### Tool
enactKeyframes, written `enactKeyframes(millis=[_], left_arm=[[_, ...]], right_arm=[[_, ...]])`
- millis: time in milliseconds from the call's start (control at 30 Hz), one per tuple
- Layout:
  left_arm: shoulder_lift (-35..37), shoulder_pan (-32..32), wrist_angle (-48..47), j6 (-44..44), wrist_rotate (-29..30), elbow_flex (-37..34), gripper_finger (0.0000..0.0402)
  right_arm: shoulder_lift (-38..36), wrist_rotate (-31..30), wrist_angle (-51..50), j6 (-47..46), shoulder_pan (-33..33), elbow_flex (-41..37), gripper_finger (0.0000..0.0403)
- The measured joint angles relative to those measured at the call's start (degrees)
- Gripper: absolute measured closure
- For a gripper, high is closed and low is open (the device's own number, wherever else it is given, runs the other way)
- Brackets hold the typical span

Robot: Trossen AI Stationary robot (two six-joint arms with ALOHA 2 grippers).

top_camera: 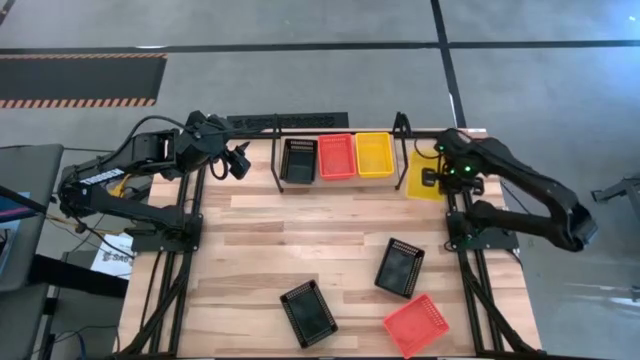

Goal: Stack baskets on shelf by color
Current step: Stack the yellow bin on top of the other yellow bin on the shelf

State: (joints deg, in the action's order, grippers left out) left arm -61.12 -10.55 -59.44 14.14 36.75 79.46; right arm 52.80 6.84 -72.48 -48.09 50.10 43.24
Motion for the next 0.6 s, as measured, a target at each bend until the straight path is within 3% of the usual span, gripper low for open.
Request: enactKeyframes(millis=[300, 600], left_arm=[[0.0, 0.0, 0.0, 0.6, 0.0, 0.0, 0.016], [0.0, 0.0, 0.0, 1.4, 0.1, 0.0, 0.016]], right_arm=[[-5.2, -4.4, -5.2, -3.0, -8.1, 16.4, 0.0398], [0.9, -11.8, -5.0, 0.9, -14.0, 36.5, 0.0399]])
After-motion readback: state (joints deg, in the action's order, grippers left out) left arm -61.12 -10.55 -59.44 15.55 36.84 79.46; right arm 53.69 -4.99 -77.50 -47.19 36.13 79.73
